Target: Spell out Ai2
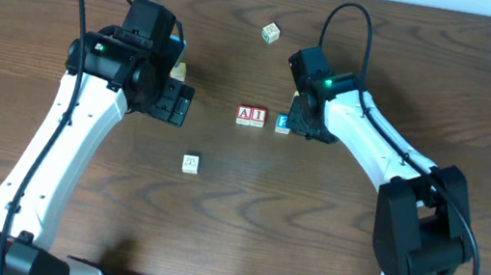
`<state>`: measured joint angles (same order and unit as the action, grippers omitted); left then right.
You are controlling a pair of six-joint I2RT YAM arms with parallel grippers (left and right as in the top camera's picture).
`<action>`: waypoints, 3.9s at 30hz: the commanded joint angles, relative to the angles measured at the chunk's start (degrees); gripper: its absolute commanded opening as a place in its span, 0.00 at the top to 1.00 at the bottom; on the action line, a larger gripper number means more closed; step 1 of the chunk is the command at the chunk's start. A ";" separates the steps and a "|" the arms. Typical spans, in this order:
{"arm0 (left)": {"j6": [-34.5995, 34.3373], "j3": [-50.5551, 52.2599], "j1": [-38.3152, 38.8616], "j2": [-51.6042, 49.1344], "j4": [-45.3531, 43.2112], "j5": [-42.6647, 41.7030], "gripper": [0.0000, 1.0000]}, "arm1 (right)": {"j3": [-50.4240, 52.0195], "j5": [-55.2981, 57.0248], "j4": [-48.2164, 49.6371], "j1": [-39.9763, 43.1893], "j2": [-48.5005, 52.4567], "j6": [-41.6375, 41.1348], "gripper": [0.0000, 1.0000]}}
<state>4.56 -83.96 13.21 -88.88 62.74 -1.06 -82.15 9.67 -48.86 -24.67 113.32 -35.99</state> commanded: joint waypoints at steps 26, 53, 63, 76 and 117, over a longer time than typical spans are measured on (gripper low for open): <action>0.59 0.00 -0.09 -0.46 0.15 0.63 0.05 | 1.33 -3.91 6.91 -0.07 4.13 0.09 0.66; 0.59 0.00 -0.09 -0.46 0.13 0.63 0.05 | 1.33 -5.64 9.38 -0.35 4.79 0.50 0.59; 0.59 0.00 -0.09 -0.46 0.13 0.63 0.05 | 1.33 -5.42 10.82 -0.61 4.81 1.20 0.58; 0.59 0.00 -0.09 -0.46 0.13 0.61 0.05 | 1.33 -5.38 12.63 -0.59 4.81 1.42 0.58; 0.59 0.00 -0.09 -0.46 0.15 0.63 0.05 | 2.73 2.54 3.30 2.75 -14.08 14.88 0.06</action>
<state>4.56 -83.96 13.21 -88.88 62.76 -1.06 -80.34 10.52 -45.45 -22.13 105.84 -28.40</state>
